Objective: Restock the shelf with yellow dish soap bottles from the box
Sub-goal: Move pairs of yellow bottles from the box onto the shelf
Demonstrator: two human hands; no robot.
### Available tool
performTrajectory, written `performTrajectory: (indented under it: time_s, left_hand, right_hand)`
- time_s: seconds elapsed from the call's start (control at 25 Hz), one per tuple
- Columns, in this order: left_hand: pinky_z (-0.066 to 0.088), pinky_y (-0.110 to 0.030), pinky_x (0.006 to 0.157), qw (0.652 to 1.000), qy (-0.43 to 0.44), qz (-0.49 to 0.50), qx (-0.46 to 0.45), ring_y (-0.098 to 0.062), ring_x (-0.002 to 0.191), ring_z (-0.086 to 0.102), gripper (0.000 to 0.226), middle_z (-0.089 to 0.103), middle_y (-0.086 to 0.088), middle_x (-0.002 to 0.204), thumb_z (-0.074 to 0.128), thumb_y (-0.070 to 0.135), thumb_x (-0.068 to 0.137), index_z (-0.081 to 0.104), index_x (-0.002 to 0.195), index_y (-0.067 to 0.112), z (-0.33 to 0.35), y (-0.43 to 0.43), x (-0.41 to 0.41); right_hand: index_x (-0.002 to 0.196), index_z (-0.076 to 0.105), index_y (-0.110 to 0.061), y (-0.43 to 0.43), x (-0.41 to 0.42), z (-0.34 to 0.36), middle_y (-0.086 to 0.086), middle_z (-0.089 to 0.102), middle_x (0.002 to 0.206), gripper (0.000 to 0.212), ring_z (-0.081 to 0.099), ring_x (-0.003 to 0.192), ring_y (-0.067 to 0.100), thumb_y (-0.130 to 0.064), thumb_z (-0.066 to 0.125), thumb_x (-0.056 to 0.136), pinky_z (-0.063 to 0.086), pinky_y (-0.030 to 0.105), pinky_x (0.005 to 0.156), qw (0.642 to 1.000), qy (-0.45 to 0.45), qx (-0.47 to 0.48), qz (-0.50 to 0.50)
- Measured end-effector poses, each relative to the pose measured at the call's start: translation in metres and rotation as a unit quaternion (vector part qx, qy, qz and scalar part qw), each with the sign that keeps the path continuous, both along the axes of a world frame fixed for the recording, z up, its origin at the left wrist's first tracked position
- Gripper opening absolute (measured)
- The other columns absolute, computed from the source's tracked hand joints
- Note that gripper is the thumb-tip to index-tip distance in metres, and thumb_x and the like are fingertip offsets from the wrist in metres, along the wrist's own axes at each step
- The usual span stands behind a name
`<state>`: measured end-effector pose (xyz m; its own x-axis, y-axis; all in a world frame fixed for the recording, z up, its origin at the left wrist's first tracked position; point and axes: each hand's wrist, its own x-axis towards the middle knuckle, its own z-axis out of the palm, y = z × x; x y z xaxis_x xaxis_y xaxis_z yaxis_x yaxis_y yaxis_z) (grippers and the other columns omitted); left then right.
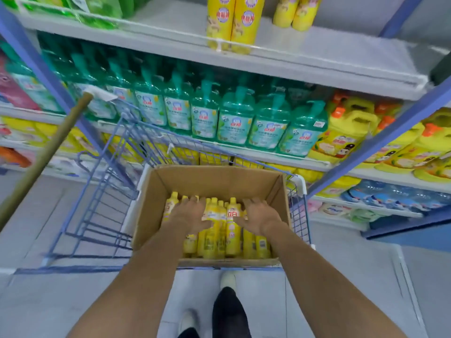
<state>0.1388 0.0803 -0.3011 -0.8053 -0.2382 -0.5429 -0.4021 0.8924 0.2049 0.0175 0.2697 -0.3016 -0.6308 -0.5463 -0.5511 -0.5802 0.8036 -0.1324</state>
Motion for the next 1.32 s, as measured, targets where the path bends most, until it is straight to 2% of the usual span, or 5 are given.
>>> performTrajectory:
  time_s: [0.24,0.72,0.96,1.12,1.32]
  left_hand:
    - [0.044,-0.051,0.104,0.996,-0.089,0.017,0.026,-0.037,0.135,0.041,0.086,0.042,-0.015,0.147,0.055,0.064,0.089,0.027,0.152,0.013,-0.08,0.003,-0.033]
    - [0.047,-0.038,0.085,0.978,-0.03,0.18,0.101,-0.035,0.119,0.057,0.055,0.059,-0.017,0.128,0.066,0.043,0.091,0.05,0.127,0.005,-0.207,0.0,-0.115]
    - [0.05,-0.032,0.08,0.943,-0.001,0.28,0.178,-0.03,0.106,0.065,0.032,0.068,-0.005,0.106,0.079,0.036,0.081,0.068,0.105,0.017,-0.239,-0.011,-0.116]
    - [0.052,-0.035,0.088,0.908,-0.002,0.341,0.246,-0.026,0.11,0.06,0.053,0.058,-0.001,0.113,0.083,0.034,0.079,0.063,0.122,0.013,-0.244,-0.017,-0.114]
    - [0.053,-0.033,0.07,0.854,0.069,0.406,0.317,-0.02,0.082,0.064,0.052,0.068,-0.002,0.093,0.092,0.03,0.065,0.062,0.103,0.013,-0.214,-0.021,-0.093]
  right_hand:
    - [0.15,0.037,-0.016,-0.001,-0.041,-0.084,0.013,0.039,0.151,0.072,0.036,0.14,0.037,-0.061,0.05,0.096,0.044,0.054,0.106,0.996,-0.078,0.031,-0.014]
    - [0.137,0.05,-0.006,-0.048,-0.097,-0.225,0.019,0.049,0.138,0.063,0.048,0.13,0.039,-0.051,0.06,0.093,0.045,0.048,0.105,0.991,-0.119,0.013,-0.062]
    - [0.132,0.054,-0.008,-0.057,-0.1,-0.26,0.016,0.056,0.136,0.06,0.05,0.13,0.034,-0.047,0.071,0.089,0.042,0.038,0.1,0.982,-0.116,-0.017,-0.146]
    - [0.125,0.059,-0.011,-0.057,-0.099,-0.265,0.014,0.06,0.132,0.069,0.054,0.127,0.032,-0.053,0.082,0.075,0.044,0.034,0.095,0.973,-0.121,-0.024,-0.195]
    - [0.095,0.066,-0.015,-0.041,-0.082,-0.22,0.008,0.072,0.104,0.042,0.068,0.101,0.026,-0.037,0.09,0.068,0.047,0.028,0.073,0.957,-0.154,-0.088,-0.23]
